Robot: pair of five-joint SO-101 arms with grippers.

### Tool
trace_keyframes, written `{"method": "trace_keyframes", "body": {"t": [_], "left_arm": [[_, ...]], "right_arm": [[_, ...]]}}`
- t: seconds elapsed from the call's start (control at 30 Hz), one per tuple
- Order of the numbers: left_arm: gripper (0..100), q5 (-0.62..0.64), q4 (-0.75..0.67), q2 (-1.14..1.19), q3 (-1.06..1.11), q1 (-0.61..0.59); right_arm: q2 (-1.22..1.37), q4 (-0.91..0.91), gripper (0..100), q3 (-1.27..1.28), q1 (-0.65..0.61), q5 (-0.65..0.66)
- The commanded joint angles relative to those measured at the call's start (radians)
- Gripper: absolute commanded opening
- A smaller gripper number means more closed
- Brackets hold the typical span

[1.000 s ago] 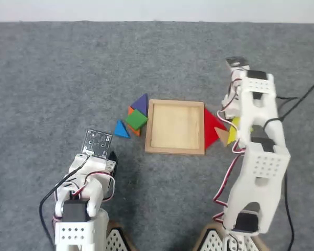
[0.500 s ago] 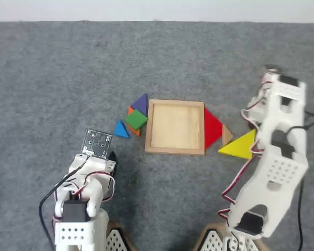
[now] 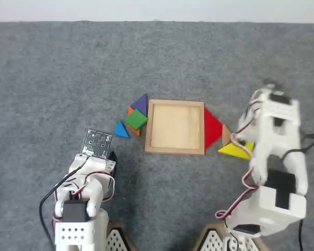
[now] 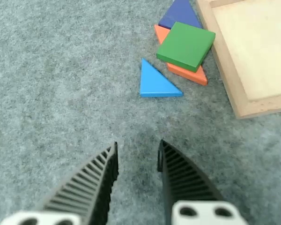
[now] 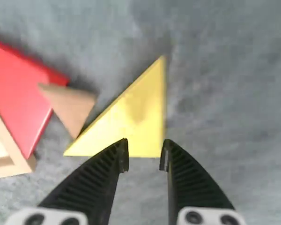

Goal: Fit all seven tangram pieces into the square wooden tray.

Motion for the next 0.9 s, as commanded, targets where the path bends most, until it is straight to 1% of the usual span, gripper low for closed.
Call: {"method": "trace_keyframes", "body": {"t": [0.0,0.1,0.17,0.3,0.43,0.67,0.87], "left_arm": [[14,0.009,0.003,-0.017,-0.012,-0.006],[14,0.009,0.003,-0.017,-0.012,-0.006],[14,0.009,0.003,-0.017,-0.012,-0.006],[14,0.009,0.003,-0.017,-0.012,-0.006],[14,0.009,0.003,-0.017,-0.012,-0.006],[14,0.009,0.003,-0.017,-0.012,-0.006],[14,0.009,0.003,-0.017,-0.012,-0.006]], "right_arm": [[-0.068,-0.035,13.7,0.064,-0.104,-0.04],[-0.068,-0.039,13.7,0.094,-0.151,-0.038],[-0.067,-0.042,13.7,0.095,-0.151,-0.037],[-0.058,-0.068,13.7,0.098,-0.15,0.012],[0.041,-0.076,13.7,0.046,-0.147,0.021],[0.262,-0.064,13.4,-0.147,-0.027,0.092],[0.288,-0.024,13.4,-0.276,0.062,0.153]]}}
